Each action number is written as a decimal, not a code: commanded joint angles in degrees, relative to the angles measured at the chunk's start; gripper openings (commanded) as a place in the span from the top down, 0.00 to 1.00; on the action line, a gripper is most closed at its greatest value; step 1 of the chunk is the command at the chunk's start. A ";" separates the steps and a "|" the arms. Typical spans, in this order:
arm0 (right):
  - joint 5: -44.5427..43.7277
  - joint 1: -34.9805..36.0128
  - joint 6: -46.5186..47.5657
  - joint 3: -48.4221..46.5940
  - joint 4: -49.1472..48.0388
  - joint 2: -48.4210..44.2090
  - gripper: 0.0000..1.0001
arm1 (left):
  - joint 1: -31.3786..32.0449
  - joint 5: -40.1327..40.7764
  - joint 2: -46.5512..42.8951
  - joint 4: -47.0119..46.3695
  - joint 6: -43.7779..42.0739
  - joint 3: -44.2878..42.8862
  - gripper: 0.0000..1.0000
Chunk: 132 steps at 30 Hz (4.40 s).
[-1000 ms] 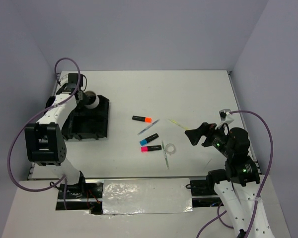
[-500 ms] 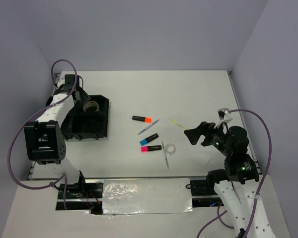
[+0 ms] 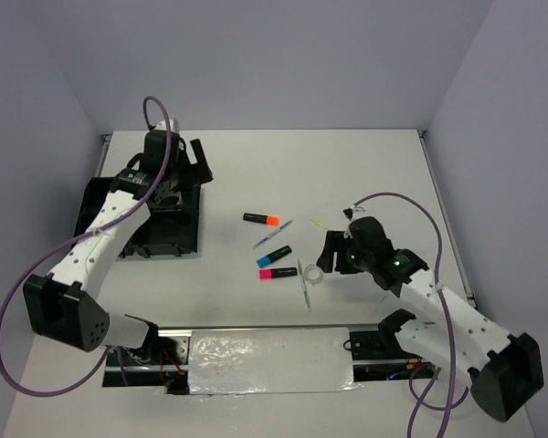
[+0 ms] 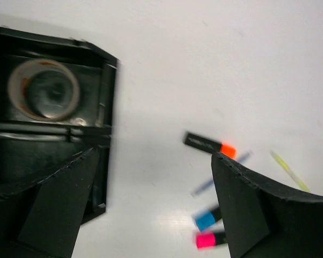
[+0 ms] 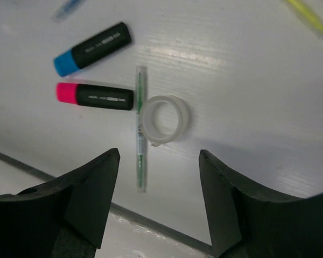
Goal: Sort the stationery into containers
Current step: Pick up the stationery from the center of the board, then place the stationery in the storage box.
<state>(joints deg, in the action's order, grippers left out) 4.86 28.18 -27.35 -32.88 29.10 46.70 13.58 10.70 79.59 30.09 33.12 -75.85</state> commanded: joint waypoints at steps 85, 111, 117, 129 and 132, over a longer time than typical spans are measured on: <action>-36.68 32.72 -17.20 -27.24 5.00 22.48 0.03 | 32.13 1.08 5.49 -7.50 8.27 8.00 1.00; -37.21 31.67 -12.55 -21.17 6.14 14.03 0.00 | -17.45 8.81 23.77 2.00 7.57 -7.91 0.87; -35.37 31.49 -10.97 -21.69 5.00 16.31 0.00 | -18.07 9.08 24.55 -0.11 8.19 -4.30 0.63; -31.59 30.18 -9.47 -19.06 1.84 17.02 0.00 | -17.54 4.88 17.01 -0.11 6.61 -6.41 0.05; -30.97 30.09 -10.08 -18.53 1.31 17.64 0.00 | -13.51 1.71 11.56 -1.78 1.87 -7.38 0.01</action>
<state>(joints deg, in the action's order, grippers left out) -26.96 58.57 -37.60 -52.05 33.50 63.75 -3.36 16.16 99.02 31.62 39.07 -80.58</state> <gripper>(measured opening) 0.996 0.980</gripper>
